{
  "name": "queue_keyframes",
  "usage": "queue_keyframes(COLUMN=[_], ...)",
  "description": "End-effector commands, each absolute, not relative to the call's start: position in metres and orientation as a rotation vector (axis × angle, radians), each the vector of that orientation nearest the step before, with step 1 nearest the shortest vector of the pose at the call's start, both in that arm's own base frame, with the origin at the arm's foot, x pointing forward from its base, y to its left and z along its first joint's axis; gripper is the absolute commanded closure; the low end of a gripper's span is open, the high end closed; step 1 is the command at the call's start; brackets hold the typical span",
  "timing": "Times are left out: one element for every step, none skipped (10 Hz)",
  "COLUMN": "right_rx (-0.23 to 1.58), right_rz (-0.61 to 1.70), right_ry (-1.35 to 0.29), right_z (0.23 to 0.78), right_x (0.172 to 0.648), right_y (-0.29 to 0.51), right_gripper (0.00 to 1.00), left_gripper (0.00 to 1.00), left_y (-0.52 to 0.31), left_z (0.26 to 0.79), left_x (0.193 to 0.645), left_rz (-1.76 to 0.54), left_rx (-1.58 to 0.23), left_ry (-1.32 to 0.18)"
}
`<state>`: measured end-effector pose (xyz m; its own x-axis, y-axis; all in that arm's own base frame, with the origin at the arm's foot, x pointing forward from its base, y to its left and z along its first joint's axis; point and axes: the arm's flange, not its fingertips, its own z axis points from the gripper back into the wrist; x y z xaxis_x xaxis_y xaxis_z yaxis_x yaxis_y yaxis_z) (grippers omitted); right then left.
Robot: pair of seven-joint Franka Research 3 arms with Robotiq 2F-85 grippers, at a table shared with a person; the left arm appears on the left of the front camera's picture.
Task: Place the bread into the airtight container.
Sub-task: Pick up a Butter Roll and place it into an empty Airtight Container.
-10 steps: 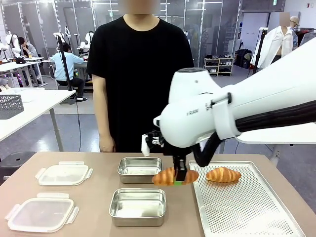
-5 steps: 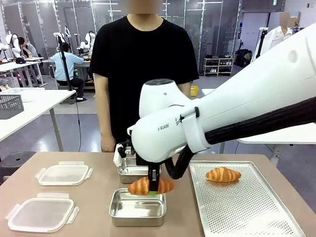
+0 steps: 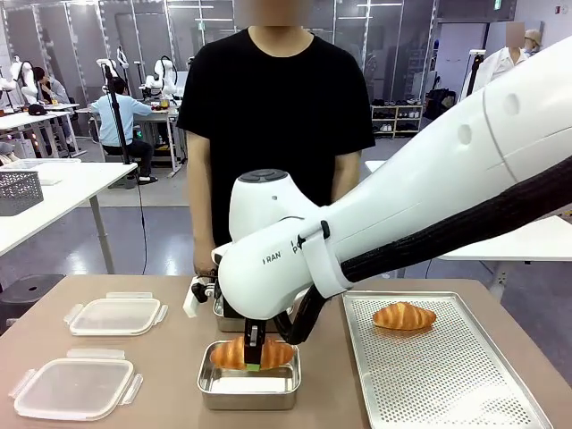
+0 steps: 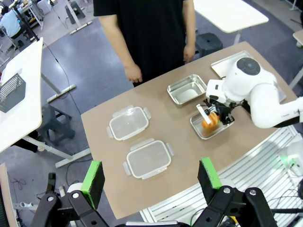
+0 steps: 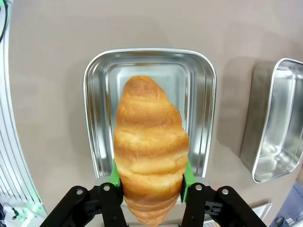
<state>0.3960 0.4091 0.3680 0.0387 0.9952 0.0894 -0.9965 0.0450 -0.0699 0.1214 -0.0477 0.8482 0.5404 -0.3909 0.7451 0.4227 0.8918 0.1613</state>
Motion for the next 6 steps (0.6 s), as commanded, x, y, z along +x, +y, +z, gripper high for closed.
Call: queue_keyframes(right_rx=[0.007,-0.003,-0.007,-0.004,-0.006,-0.007], right_rz=[1.491,1.485,1.482,1.477,1.474,1.473], right_ry=[-0.145,-0.156,-0.153,-0.147,-0.144,-0.142], right_z=[0.3601,0.3606,0.3594,0.3567,0.3550,0.3543], right_x=[0.3980,0.3970,0.3977,0.3982,0.3992,0.3996], right_y=[0.4168,0.4198,0.4208,0.4214,0.4205,0.4196], right_gripper=[0.46,0.46,0.42,0.33,0.28,0.20], left_gripper=[0.00,0.00,0.00,0.00,0.00,0.00], left_y=[-0.0482,-0.0482,-0.0482,-0.0482,-0.0482,-0.0482], left_z=[0.8508,0.8508,0.8508,0.8508,0.8508,0.8508], left_x=[0.1150,0.1150,0.1150,0.1150,0.1150,0.1150], left_rz=[-0.487,-0.487,-0.487,-0.487,-0.487,-0.487], left_rx=[-0.038,-0.038,-0.038,-0.038,-0.038,-0.038], left_ry=[-0.886,-0.886,-0.886,-0.886,-0.886,-0.886])
